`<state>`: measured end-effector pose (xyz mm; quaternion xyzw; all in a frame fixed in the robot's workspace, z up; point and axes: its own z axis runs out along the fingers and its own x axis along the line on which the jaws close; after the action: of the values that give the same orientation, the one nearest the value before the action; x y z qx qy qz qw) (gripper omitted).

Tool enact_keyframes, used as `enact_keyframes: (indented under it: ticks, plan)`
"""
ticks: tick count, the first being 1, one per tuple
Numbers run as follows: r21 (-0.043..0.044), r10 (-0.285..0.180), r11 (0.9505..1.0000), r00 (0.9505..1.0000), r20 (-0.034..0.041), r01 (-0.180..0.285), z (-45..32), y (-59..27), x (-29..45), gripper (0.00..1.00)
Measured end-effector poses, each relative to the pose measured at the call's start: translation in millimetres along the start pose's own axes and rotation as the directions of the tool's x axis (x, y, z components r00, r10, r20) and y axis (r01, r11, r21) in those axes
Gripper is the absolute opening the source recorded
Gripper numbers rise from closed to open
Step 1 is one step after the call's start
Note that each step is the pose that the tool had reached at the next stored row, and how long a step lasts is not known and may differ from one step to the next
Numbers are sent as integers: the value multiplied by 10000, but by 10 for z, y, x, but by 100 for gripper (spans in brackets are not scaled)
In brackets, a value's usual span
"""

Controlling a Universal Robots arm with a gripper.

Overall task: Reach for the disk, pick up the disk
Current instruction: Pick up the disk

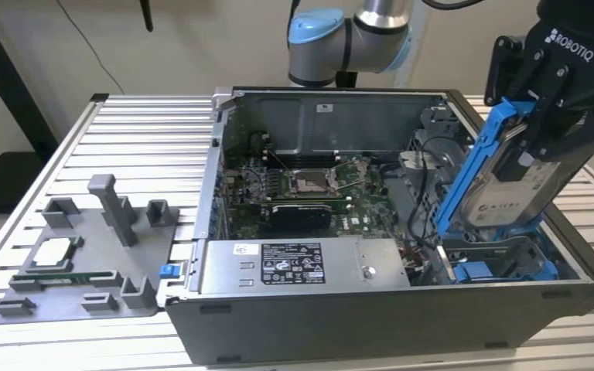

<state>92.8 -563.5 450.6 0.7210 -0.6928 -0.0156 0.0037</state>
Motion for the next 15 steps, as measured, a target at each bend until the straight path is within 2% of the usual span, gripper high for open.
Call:
enact_keyframes:
  ticks: [3, 15]
  plan:
    - [0, 0, 10000, 10000, 1, 0, 27, -7, 16, 0]
    - [0, 8, 10000, 10000, 2, -8, 54, -9, 17, 0]
